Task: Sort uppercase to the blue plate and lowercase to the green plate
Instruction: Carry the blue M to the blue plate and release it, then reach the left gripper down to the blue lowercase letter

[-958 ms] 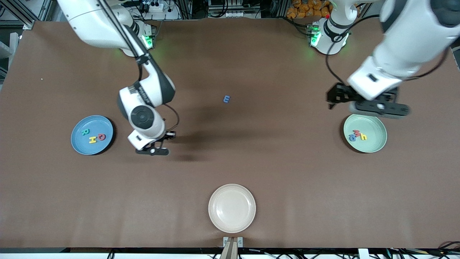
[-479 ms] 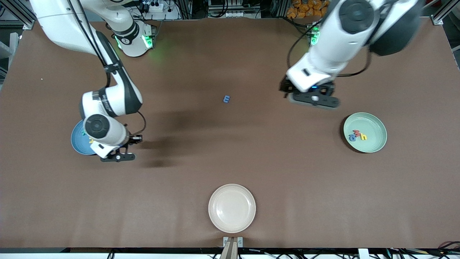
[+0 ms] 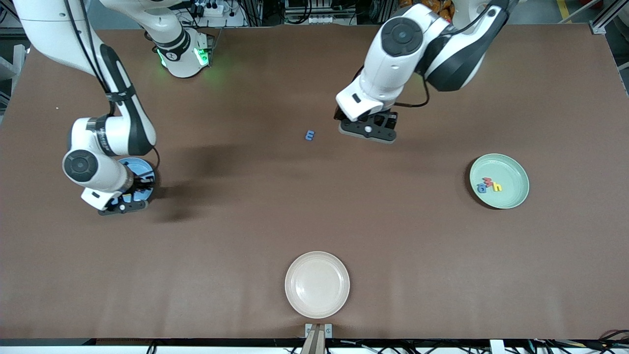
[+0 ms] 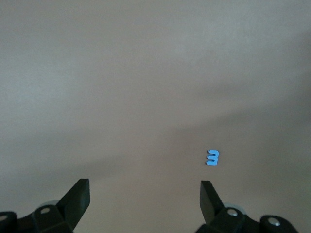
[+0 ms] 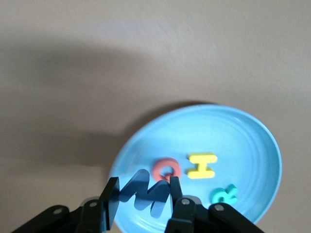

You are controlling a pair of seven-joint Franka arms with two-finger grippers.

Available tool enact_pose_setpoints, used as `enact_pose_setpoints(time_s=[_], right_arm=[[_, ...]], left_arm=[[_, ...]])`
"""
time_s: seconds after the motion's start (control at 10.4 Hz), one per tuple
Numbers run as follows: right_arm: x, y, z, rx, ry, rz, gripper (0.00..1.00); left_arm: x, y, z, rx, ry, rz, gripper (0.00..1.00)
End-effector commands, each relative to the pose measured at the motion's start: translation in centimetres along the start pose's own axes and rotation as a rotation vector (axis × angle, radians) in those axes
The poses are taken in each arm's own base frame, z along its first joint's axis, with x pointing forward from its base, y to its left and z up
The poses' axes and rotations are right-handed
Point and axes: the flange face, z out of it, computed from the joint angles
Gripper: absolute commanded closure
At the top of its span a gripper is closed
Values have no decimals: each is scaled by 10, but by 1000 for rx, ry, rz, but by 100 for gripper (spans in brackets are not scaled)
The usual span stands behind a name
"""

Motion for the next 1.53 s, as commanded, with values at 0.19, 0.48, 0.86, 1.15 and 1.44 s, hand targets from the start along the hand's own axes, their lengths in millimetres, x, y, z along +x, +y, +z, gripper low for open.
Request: enact_pose_setpoints(time_s=[0.19, 0.48, 0.86, 1.15, 1.44], right_arm=[[-48, 32, 29, 97, -34, -101, 77], [-62, 56, 40, 117, -43, -155, 77], [-65, 58, 48, 142, -35, -130, 68], [-66, 57, 50, 144, -39, -130, 41], [-63, 57, 47, 139, -33, -131, 18]], left_arm=[[1, 9, 17, 12, -8, 15, 0], [-8, 29, 37, 13, -43, 51, 0], [-20, 61, 69, 87, -28, 86, 0], [-21, 78, 92, 81, -57, 94, 0], [-32, 95, 124, 66, -59, 97, 0]])
